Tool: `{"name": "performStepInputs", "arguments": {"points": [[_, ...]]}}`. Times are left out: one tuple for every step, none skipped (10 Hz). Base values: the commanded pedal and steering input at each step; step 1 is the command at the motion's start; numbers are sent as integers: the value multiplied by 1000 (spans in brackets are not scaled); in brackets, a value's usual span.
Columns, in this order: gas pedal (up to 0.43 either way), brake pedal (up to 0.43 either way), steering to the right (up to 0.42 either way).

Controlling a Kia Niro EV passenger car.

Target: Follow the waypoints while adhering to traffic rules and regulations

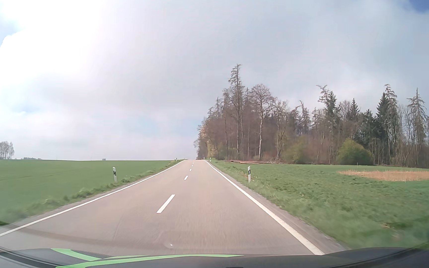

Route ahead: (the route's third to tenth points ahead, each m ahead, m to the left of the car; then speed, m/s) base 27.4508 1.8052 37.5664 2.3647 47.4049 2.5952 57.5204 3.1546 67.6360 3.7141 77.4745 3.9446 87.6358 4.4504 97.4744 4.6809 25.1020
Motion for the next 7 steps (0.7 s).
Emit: {"name": "performStepInputs", "arguments": {"points": [[370, 0, -17], [370, 0, -15], [378, 0, -12], [378, 0, -10], [378, 0, -8], [378, 0, -8], [390, 0, -8]]}}
